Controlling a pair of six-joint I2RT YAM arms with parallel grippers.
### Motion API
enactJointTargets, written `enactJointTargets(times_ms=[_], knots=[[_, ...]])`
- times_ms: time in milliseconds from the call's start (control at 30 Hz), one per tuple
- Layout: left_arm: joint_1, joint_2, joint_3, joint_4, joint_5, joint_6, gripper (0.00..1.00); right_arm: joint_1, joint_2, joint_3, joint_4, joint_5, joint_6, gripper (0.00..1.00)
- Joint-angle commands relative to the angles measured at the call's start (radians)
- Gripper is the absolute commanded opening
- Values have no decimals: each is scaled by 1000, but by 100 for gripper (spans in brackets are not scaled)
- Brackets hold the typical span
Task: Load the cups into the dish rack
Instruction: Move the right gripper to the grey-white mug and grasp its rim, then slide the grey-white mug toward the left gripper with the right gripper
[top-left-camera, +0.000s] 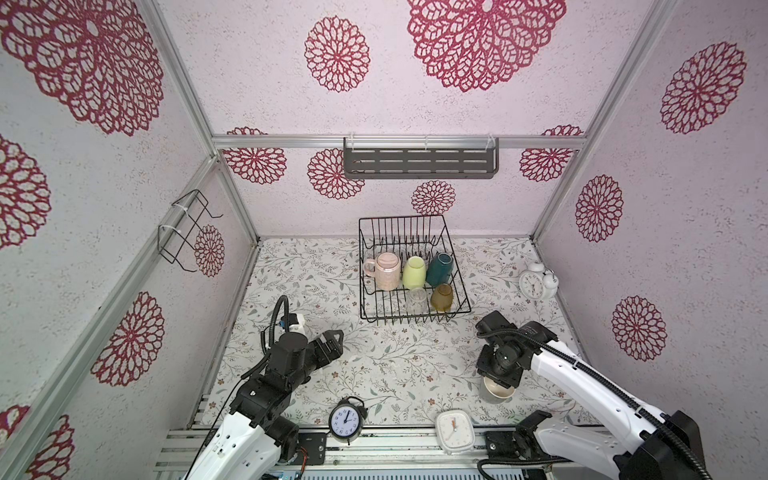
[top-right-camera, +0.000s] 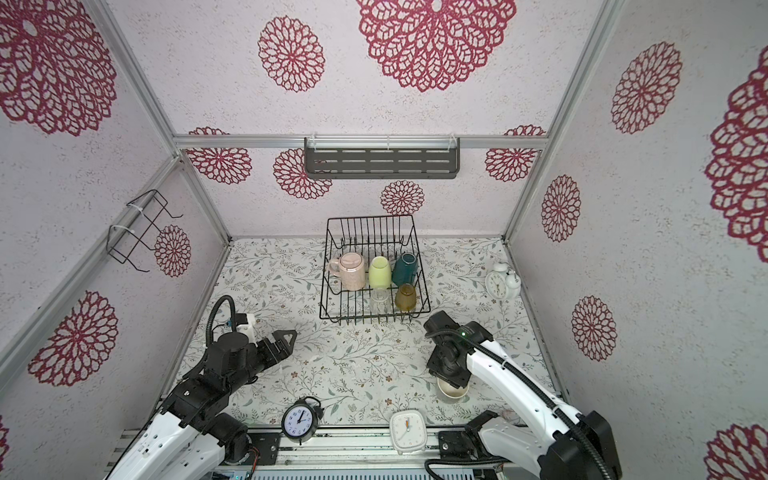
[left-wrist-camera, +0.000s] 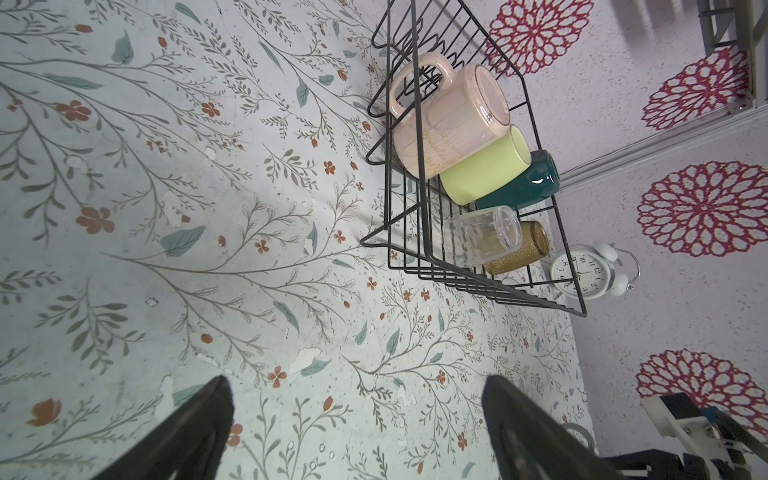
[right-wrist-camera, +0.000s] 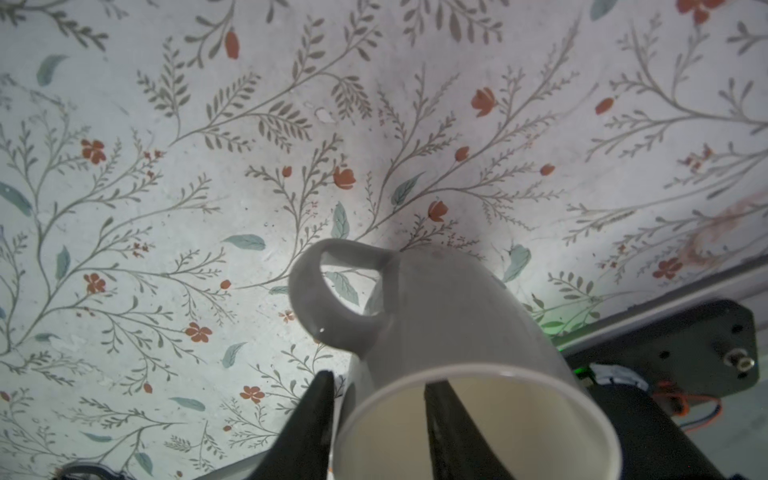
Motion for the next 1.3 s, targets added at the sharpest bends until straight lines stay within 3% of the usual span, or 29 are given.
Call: enactJointTargets(times_ms=[0, 33, 133, 233, 433, 600, 867, 1033, 1267], knots=[[2, -10, -12, 13, -12, -9, 97, 15, -13, -8, 38, 12, 33, 26], [2, -10, -14, 15, -12, -12, 97, 23, -10, -12, 47, 6, 33, 19], [3, -8, -12, 17, -12, -12, 97, 61, -10, -13, 78, 5, 44, 15], [2, -5, -8, 17, -13, -15, 97, 109, -26, 13, 99, 20, 64, 0], [2, 2, -5, 29, -9, -20, 97, 215, 15, 87, 149, 56, 72, 0], [2, 15, 4, 23, -1, -20, 97, 337, 146, 168, 196, 71, 19, 0], [2, 6, 7, 11, 3, -28, 97, 486, 301, 264, 232, 100, 0, 8], [2, 21, 2, 26, 7, -23, 98, 495, 326, 247, 266, 66, -53, 22], [-7, 73, 12, 56, 76, 1, 99, 495, 331, 255, 217, 50, -141, 27]])
